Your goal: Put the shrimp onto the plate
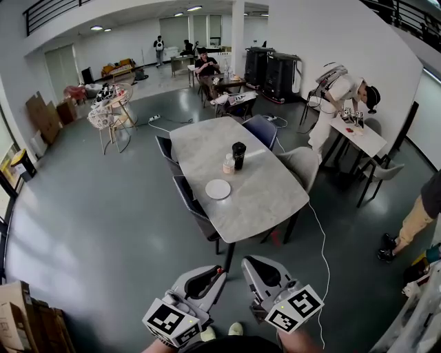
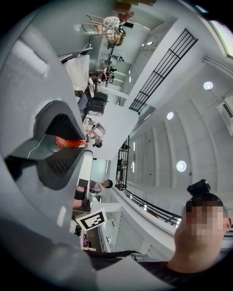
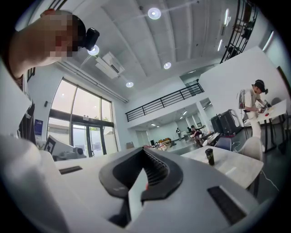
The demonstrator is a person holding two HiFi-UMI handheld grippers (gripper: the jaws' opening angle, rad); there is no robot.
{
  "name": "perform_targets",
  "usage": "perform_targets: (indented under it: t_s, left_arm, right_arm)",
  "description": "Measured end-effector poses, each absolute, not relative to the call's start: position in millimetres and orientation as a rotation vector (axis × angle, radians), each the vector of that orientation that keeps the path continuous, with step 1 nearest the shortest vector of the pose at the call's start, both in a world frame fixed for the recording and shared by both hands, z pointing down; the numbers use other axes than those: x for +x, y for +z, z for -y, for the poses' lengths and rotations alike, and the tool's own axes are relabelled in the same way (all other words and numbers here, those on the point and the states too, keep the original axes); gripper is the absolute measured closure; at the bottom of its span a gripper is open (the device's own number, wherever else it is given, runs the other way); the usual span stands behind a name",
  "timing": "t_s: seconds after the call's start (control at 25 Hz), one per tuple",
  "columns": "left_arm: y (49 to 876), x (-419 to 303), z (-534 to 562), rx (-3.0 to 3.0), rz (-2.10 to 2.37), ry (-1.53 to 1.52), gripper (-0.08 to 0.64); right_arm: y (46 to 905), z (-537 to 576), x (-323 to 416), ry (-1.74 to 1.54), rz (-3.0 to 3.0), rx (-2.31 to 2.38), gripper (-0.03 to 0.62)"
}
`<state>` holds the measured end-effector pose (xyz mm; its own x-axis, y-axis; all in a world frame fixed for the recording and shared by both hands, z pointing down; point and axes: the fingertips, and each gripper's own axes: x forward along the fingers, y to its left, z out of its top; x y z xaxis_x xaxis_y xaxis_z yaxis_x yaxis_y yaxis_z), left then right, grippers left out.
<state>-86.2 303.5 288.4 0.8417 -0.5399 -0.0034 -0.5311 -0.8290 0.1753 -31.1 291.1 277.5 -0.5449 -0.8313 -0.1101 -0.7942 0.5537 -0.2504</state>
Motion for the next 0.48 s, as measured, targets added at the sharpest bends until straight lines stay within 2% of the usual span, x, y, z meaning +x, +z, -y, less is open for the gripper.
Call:
perform_targets:
  t_s: [0.48]
  left_arm:
    - [288.3,-60.4,-291.1,2.834,0.923,-0.056,0.506]
  right_arm:
    - [277.9,-290.3,-4.4,-0.216,-2.597,-1.316,0.591]
